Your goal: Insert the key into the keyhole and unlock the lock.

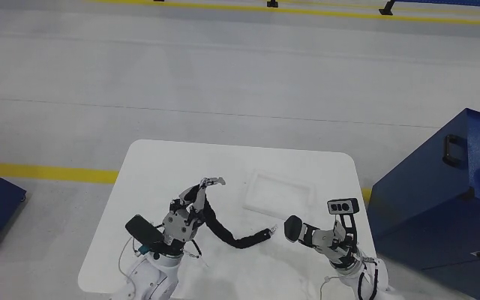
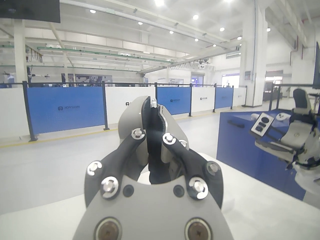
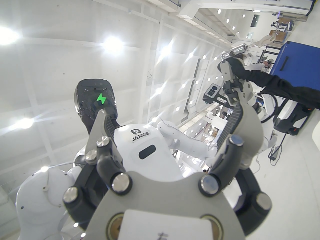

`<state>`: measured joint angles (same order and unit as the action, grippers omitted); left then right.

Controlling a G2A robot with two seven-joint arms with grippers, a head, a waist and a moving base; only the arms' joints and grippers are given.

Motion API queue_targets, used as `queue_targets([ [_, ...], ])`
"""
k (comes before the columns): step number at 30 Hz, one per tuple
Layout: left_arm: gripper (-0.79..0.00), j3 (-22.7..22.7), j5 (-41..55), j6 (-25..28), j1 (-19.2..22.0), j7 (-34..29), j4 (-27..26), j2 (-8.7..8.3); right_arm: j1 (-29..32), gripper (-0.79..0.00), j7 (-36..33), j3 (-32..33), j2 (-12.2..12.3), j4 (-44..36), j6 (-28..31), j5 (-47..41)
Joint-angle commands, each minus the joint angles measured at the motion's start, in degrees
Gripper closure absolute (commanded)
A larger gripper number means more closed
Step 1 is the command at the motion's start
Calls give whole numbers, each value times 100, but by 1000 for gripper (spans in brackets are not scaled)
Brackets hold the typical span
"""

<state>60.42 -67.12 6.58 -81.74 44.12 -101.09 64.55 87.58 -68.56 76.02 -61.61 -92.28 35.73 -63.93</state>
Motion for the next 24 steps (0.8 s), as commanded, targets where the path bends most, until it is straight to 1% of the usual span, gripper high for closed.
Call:
queue_targets([
  [1,0,43,639,318,-109,-89,-147,16,0,-785,0,0,0,0,0,0],
  [6,0,140,1421,797,-294,-271,-430,38,0,-785,0,0,0,0,0,0],
  [14,0,317,2350,1258,-520,-598,-855,71,0,-785,0,0,0,0,0,0],
  [17,0,405,2480,1338,-576,-632,-987,83,0,-785,0,0,0,0,0,0],
  [24,0,438,2498,1368,-618,-654,-1000,95,0,-785,0,0,0,0,0,0],
])
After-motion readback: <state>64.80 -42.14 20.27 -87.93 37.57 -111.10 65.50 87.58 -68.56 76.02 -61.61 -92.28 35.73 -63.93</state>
